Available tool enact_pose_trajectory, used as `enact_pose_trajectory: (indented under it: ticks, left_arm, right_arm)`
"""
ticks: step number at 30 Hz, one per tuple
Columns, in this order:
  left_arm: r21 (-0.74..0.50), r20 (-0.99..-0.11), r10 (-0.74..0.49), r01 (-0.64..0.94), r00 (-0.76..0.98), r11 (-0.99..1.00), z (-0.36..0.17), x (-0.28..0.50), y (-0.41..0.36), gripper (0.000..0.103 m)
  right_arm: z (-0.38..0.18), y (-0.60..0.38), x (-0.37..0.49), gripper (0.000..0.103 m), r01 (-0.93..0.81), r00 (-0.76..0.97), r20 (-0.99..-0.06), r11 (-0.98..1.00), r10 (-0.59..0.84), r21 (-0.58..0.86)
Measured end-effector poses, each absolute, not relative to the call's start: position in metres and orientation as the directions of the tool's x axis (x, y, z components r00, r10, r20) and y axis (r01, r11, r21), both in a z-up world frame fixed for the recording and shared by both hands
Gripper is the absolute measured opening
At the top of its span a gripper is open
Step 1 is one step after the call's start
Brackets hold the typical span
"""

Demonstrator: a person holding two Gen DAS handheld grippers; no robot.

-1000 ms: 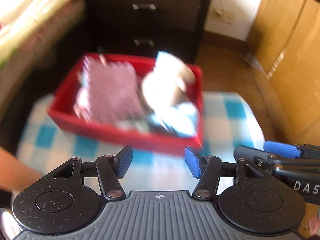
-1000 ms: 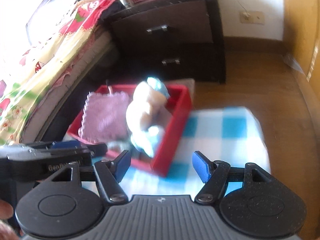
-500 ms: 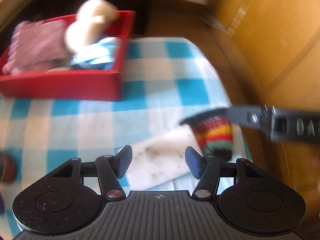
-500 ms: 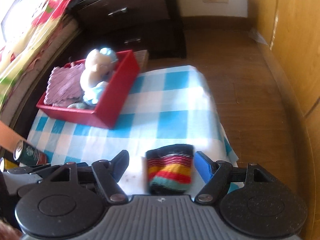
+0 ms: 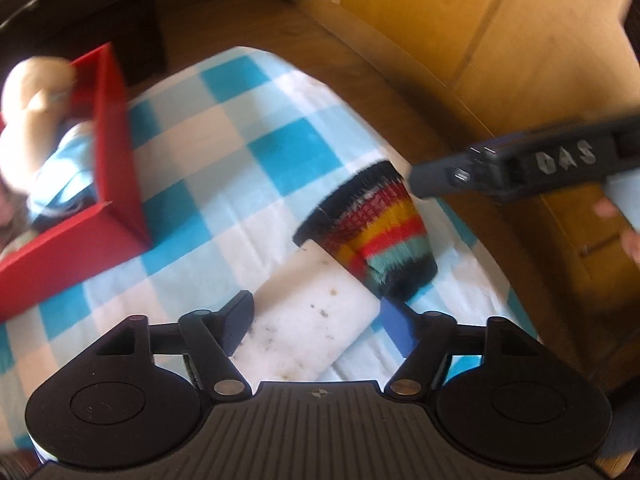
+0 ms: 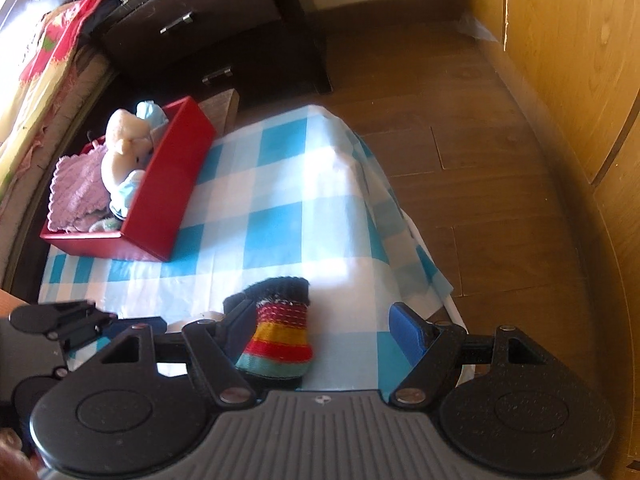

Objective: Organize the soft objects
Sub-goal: 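Move the left gripper to the white sponge bar while the right approaches the rainbow sock, then grasp the white sponge bar with the left gripper while the right grasps the rainbow sock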

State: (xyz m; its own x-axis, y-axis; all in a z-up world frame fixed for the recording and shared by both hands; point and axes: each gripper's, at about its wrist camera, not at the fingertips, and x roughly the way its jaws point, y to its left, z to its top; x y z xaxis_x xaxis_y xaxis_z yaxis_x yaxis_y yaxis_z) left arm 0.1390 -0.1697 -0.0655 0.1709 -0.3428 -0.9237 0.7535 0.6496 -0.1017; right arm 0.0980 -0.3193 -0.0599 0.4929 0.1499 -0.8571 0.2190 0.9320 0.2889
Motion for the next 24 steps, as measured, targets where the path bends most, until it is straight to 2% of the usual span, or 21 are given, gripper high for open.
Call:
enact_pose_trajectory:
  ticks: [3,6,11,17,19,24]
  left_arm:
    - [-0.053,-0.933,-0.316,0.803,0.172,0.594,-0.072,0.132,-0.174,0.077]
    - [-0.003,-0.931,-0.297,0.808,0.212,0.589,-0.075,0.134,-0.173,0.077]
    - [0.017,-0.951,-0.237,0.796,0.201,0.605,-0.092,0.137,-0.170,0.077]
    - [-0.007,-0.939,-0.269,0.768,0.215,0.640,-0.092,0.132,-0.155,0.077]
    - [-0.009,-0.939,-0.263,0.752,0.220,0.659,-0.091,0.130,-0.153,0.074]
    - [0.003,-0.930,-0.258,0.708,0.261,0.706,-0.085,0.128,-0.154,0.056]
  right_arm:
    - [-0.064,-0.317,0.101,0.051,0.218,0.481,-0.862,0.931,0.158,0.292]
    - [-0.065,-0.313,0.102,0.051,0.217,0.476,-0.864,0.931,0.163,0.295]
    - [-0.068,-0.302,0.104,0.051,0.194,0.467,-0.867,0.936,0.174,0.292]
    - [-0.074,-0.297,0.109,0.051,0.202,0.449,-0.872,0.929,0.194,0.310]
    - [-0.075,-0.293,0.110,0.051,0.200,0.443,-0.875,0.929,0.197,0.310]
    - [-0.074,-0.280,0.110,0.052,0.179,0.446,-0.872,0.935,0.201,0.307]
